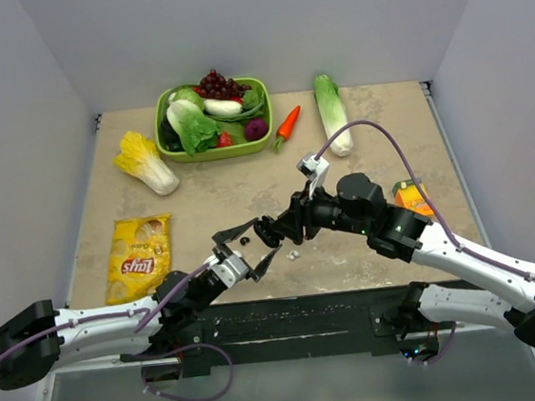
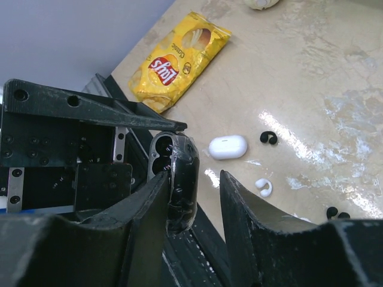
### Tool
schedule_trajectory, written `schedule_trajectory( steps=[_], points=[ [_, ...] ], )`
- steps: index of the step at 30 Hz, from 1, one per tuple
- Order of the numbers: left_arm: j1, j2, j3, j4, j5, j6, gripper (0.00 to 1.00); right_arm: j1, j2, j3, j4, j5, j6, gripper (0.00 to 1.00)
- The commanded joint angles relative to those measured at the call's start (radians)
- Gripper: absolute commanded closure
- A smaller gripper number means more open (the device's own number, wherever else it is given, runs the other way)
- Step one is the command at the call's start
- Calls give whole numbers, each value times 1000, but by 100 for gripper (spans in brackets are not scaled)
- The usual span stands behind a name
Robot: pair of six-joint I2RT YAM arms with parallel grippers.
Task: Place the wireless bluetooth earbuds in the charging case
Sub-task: Open the charging case.
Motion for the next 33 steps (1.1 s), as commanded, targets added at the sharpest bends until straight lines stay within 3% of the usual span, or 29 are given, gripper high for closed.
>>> schedule_trajectory(
  steps=[1, 6, 9, 14, 15, 20, 23, 24, 28, 30, 33],
  points=[
    [2, -9, -11, 100, 13, -22, 100, -2, 8, -6, 49, -30, 0, 59],
    [2, -9, -11, 103, 16, -21, 100, -2, 12, -4, 50, -35, -1, 66],
    [2, -7, -12, 104, 16, -22, 100, -2, 9, -1, 44, -27, -10, 79],
    [2, -10, -14, 92, -2, -31, 100, -2, 12, 14, 23, -20, -39, 89],
    [2, -10, -9, 84, -6, -32, 99, -2, 12, 25, 15, -12, -43, 100],
    [2, 0, 15, 31, -10, -50, 86, -2, -4, 45, -27, 8, -89, 100],
    [2, 11, 25, 11, -15, -56, 71, -2, -17, 60, -48, 22, -119, 100],
    [2, 17, 34, 2, -15, -58, 60, -2, -20, 63, -53, 29, -125, 100],
    [3, 37, 69, -67, -24, -85, 37, -2, -34, 97, -100, 65, -193, 100],
    [2, 49, 95, -123, -26, -94, 0, -2, -37, 129, -120, 69, -222, 100],
    [2, 60, 115, -164, -53, -111, 0, -1, -38, 165, -160, 80, -256, 100]
  ],
)
